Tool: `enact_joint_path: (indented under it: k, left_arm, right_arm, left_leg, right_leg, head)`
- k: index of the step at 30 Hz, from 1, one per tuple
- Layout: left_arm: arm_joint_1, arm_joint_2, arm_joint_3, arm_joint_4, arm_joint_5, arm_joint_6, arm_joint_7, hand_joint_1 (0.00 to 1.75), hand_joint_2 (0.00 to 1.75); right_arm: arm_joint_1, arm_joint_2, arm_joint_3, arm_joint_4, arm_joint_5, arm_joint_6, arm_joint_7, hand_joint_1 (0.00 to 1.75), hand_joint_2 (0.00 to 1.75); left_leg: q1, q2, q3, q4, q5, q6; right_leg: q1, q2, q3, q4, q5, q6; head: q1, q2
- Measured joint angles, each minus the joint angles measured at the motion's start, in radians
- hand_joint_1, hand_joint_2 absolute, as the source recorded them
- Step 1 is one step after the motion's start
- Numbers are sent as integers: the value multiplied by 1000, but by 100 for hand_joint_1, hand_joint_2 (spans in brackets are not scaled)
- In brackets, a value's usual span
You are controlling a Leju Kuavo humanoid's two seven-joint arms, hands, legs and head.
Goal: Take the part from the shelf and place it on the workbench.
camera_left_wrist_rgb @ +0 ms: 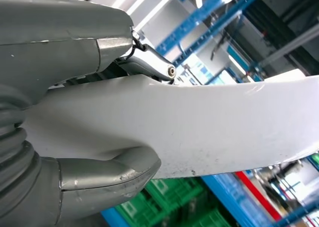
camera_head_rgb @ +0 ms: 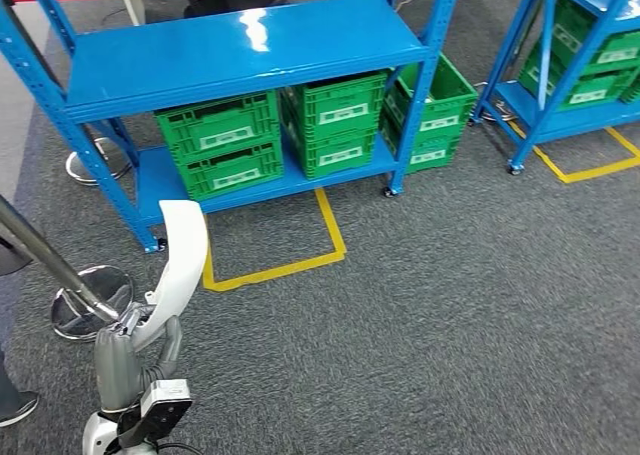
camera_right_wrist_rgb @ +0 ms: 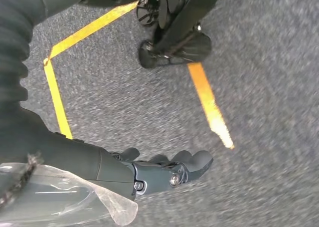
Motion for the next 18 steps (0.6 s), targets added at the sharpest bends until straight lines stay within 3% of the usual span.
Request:
enact_joint_path:
  k: [1,3,5,6,8,10,11,13,14,15,16,18]
  left_arm:
    - [0,0,0,1,0,0,0,175,175]
    - [-1,0,0,3,0,0,0,175,175]
    - [-1,0,0,3,1,0,0,175,175]
    - [-2,1,-1,4,1,0,0,175,175]
    - [-3,1,-2,4,3,0,-1,175,175]
    - [-5,2,-3,5,7,0,-2,175,175]
    - [-5,3,-3,5,9,0,-2,175,175]
    - [-5,5,-3,7,10,-1,-3,175,175]
    - [-4,6,-3,9,12,-3,-3,175,175]
    - [-4,8,-3,11,12,-5,-3,175,175]
    - [-4,8,-3,12,13,-8,-3,175,175]
    - [-5,9,-3,13,15,-13,-3,175,175]
  right_arm:
    - [1,0,0,0,0,0,0,0,175]
    - [2,-1,0,0,-1,0,0,0,175]
    - [-3,-2,-1,0,0,0,0,0,175]
    - [-5,-2,-1,0,1,0,-1,0,175]
    - [-3,-1,-2,0,3,0,-2,0,175]
    - [2,-2,-6,0,6,-1,-2,0,175]
    - [3,-2,-7,0,7,-2,-2,0,175]
    - [0,-2,-9,0,9,-3,-2,0,175]
    - [-1,-2,-9,0,10,-3,-2,0,175]
    - [-1,-2,-11,0,10,-3,-2,0,175]
    - [0,-2,-13,0,10,-3,-2,0,175]
    - [1,-1,-15,0,11,-4,-2,0,175]
  left_leg:
    - [0,11,-5,2,2,-2]
    - [1,32,-11,10,3,-6]
    - [-3,49,-16,22,0,-16]
    - [-6,57,-19,26,0,-21]
    - [-6,72,-21,30,2,-31]
    - [-2,54,-27,47,-17,-42]
    - [0,33,-38,79,-45,-47]
    - [3,-8,-82,195,-119,-52]
    - [3,-16,-105,259,-148,-52]
    - [3,-20,-119,299,-158,-50]
    - [3,-23,-119,305,-148,-48]
    - [2,-37,-71,210,-80,-38]
  right_leg:
    - [-2,-3,19,-16,12,3]
    - [-4,-27,106,-144,60,5]
    - [0,-57,177,-258,85,-4]
    - [3,-63,188,-280,85,-12]
    - [6,-49,177,-280,89,-32]
    - [5,-35,171,-281,95,-47]
    - [3,-28,170,-282,100,-54]
    - [4,-10,164,-281,108,-65]
    - [6,0,160,-280,111,-69]
    - [7,12,157,-279,113,-70]
    - [8,24,155,-278,115,-69]
    - [9,48,154,-274,117,-68]
  head:
    - [0,0]
    - [0,0]
    - [1,0]
    - [1,0]
    - [0,0]
    - [-1,0]
    - [-2,0]
    - [-5,0]
    - [-5,0]
    - [-5,0]
    - [-5,0]
    - [-5,0]
